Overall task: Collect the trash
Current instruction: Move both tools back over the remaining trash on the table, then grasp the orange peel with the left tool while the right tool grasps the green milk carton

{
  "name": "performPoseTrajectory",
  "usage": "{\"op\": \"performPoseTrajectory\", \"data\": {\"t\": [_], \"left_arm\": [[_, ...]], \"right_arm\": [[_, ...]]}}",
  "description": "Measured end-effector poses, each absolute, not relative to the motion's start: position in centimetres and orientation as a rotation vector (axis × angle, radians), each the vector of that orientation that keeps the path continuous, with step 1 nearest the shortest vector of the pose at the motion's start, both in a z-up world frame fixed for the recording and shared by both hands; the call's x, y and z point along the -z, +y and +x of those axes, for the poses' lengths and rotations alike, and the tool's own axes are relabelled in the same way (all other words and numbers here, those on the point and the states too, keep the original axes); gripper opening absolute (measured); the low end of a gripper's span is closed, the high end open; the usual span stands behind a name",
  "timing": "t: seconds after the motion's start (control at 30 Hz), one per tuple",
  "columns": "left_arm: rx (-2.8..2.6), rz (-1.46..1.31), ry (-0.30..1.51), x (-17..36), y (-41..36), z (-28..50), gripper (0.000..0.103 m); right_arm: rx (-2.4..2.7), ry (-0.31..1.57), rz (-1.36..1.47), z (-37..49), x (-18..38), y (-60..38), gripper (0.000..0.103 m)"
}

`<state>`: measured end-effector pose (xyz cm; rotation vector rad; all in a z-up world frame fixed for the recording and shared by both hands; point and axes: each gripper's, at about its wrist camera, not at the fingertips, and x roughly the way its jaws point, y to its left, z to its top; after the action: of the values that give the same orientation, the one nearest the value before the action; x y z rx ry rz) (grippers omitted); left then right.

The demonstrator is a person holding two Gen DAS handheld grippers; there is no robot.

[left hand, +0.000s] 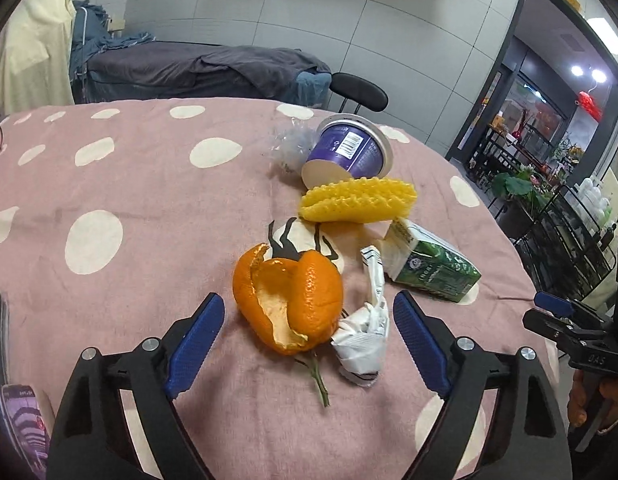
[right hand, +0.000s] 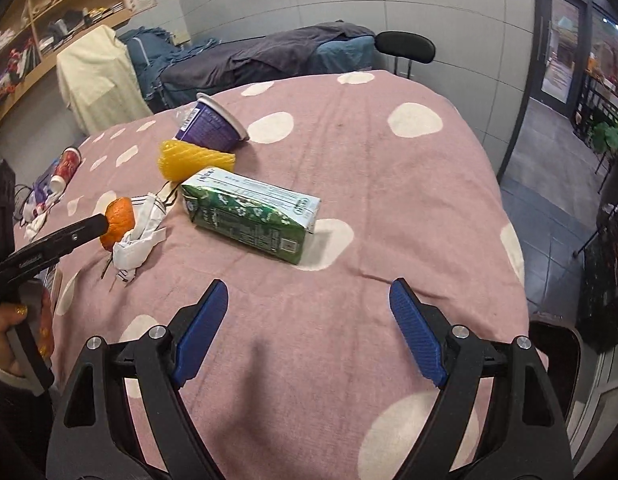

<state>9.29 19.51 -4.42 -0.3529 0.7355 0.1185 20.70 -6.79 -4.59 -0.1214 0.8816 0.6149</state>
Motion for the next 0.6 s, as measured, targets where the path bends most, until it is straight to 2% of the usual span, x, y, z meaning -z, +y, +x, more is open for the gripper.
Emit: {"op": "performPoseTrajectory", "data": {"t": [0.23,0.6], "left_arm": [[-0.082,-0.397,0.828,6.0,21.0,11.6,0.071],[-0.083,-0.431,0.795,5.6,21.9,11.2,0.045]], "right_arm": [[-0.730,0.898,-0.267,22.5,4.7,-2.8,0.082],[-0.836,0.924,-0.507,26.8,7.2,3.4,0.082]]}}
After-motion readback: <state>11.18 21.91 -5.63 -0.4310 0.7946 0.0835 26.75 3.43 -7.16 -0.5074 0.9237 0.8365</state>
